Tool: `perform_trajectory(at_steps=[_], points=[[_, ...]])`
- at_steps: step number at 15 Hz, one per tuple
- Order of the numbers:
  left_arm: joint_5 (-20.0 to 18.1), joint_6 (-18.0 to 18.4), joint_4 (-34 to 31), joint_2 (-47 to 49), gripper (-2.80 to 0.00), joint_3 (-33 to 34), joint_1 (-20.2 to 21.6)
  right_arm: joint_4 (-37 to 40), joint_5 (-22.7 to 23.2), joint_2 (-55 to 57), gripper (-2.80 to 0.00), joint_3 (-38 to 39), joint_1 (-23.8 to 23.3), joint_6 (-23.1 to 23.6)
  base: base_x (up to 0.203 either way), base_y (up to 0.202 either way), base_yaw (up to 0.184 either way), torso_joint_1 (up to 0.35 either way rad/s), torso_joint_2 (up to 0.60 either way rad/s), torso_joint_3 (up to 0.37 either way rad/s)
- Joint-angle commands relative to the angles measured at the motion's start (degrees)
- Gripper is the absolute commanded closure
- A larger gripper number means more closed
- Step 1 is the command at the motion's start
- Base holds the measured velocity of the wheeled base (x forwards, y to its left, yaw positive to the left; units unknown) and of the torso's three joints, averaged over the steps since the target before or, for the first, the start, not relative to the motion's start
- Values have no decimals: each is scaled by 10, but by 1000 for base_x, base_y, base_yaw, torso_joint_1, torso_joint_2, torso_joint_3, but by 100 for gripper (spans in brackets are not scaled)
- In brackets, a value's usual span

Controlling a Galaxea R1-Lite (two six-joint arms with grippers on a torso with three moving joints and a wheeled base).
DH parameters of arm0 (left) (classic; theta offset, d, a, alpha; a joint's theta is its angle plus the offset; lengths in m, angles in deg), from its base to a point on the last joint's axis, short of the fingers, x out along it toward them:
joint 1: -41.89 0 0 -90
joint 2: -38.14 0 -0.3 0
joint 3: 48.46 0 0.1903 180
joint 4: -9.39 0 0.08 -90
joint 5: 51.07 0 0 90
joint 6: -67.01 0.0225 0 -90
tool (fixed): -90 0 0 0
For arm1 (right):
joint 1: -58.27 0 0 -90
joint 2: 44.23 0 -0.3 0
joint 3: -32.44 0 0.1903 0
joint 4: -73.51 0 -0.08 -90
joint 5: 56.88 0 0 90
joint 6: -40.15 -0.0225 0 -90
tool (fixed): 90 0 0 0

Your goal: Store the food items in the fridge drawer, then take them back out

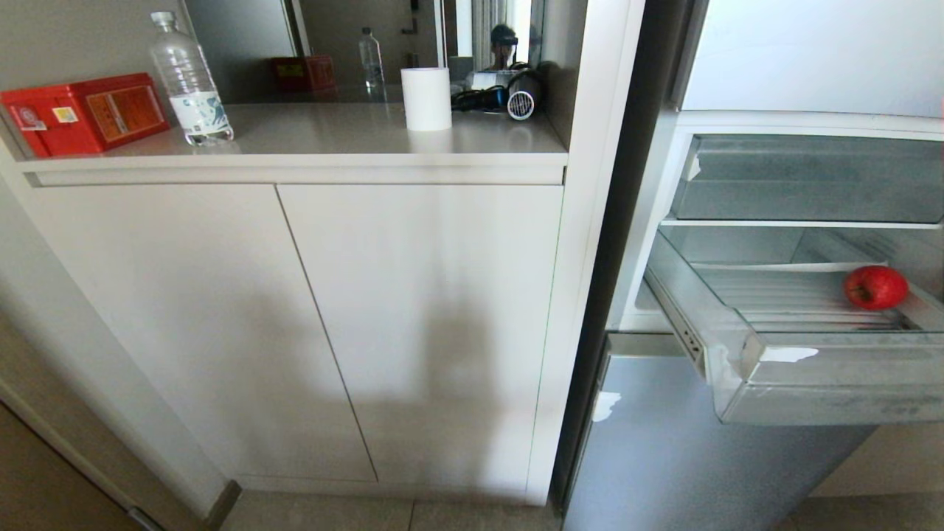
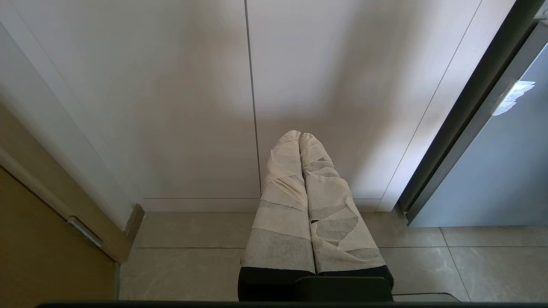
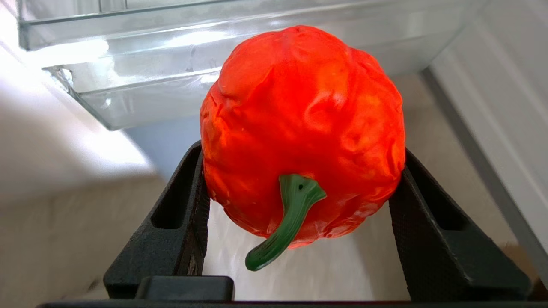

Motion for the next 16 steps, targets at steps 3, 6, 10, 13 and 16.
perform_trajectory(at_steps=[3,6,10,13,16], points=[[0,0,0,1,0,0,0,-30,-2,-105,0,72,-2,3,0,0,0,0,0,0],[0,0,-1,1,0,0,0,-31,-2,-108,0,84,-2,4,2,6,-129,1,1,2],[0,0,0,1,0,0,0,-31,-1,-112,0,104,-2,21,-2,8,-175,0,4,2],[0,0,0,1,0,0,0,-31,-1,-113,0,111,-2,21,-1,9,-174,2,2,2],[0,0,0,1,0,0,0,-31,-1,-120,0,118,-2,22,-1,8,-174,2,2,-1]])
